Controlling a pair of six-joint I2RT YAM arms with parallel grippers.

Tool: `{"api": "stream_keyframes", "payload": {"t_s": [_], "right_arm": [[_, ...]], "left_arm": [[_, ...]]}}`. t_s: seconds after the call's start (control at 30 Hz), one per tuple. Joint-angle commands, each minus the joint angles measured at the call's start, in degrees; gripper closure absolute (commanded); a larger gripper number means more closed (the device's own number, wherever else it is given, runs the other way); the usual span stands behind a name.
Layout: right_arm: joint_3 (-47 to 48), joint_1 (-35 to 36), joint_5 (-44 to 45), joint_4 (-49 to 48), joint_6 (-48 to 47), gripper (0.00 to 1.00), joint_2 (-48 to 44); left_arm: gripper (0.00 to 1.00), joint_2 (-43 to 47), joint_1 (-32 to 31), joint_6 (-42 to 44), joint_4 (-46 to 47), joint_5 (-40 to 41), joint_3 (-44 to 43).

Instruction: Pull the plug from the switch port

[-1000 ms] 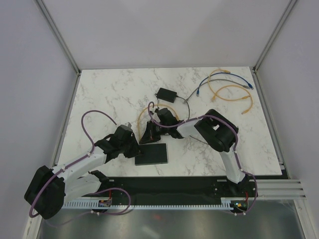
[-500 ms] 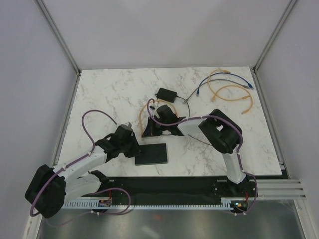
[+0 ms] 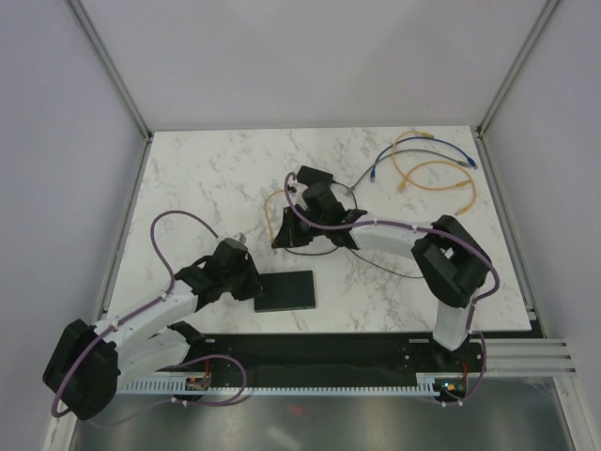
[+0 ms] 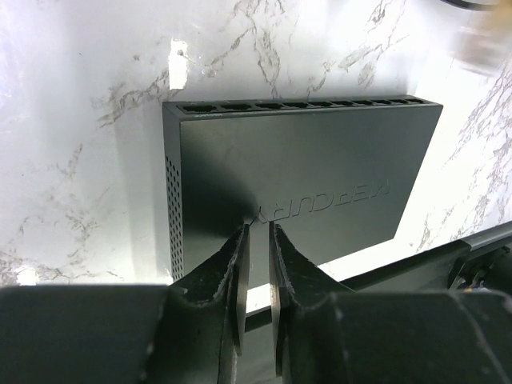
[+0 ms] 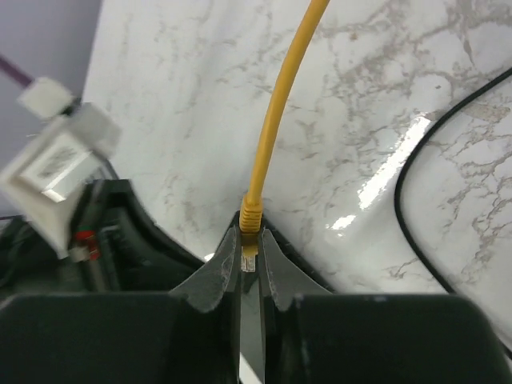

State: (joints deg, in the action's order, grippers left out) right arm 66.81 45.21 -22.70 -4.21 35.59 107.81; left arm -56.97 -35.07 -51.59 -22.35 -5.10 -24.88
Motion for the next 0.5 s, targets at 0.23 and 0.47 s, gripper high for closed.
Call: {"api": "stream_keyframes", "payload": {"t_s": [0.23, 0.47], "right_arm": [[-1.3, -0.4, 5.7, 7.7, -2.8, 1.00, -21.5], [-1.9, -8.8, 12.8, 14.1, -4.6, 1.00, -29.0]], "left_arm": [[0.76, 1.7, -0.1, 1.1, -0.3, -0.9, 2.8], [0.76, 1.6, -0.1, 1.1, 1.3, -2.1, 3.6]]}}
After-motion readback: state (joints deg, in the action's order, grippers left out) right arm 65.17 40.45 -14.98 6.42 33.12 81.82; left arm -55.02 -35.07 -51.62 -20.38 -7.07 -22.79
